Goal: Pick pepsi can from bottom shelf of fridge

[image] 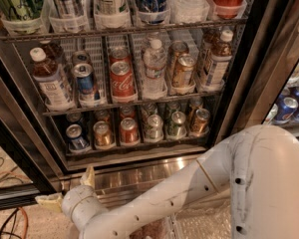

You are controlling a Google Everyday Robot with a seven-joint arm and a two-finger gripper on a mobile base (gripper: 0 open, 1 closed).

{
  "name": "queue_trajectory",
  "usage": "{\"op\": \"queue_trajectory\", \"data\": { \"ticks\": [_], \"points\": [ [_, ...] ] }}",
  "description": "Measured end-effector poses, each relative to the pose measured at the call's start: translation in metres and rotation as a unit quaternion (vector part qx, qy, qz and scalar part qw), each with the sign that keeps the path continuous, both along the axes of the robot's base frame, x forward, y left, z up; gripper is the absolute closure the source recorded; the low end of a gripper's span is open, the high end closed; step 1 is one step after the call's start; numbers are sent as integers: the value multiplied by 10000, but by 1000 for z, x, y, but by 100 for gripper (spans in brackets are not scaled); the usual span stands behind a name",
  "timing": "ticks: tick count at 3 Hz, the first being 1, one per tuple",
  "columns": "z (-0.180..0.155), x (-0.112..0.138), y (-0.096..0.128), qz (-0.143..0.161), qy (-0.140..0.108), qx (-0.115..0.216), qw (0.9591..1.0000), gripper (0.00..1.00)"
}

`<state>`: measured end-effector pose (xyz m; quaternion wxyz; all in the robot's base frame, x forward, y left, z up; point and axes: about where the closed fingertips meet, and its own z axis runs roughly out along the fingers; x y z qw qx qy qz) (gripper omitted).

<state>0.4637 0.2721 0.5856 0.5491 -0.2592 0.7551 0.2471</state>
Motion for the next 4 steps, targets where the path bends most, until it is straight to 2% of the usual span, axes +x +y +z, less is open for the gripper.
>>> {"op": "queue_trajectory", "data": {
  "ticks": [1, 2, 3, 4],
  "points": [
    [8, 9, -26, -555, -310, 35, 9980, 0],
    [11, 15, -44, -905, -478, 100, 9947, 0],
    [12, 16, -46, -957, -500, 102, 9941, 0],
    [10, 19, -45, -1041, -471, 243, 9932, 0]
  ]
}}
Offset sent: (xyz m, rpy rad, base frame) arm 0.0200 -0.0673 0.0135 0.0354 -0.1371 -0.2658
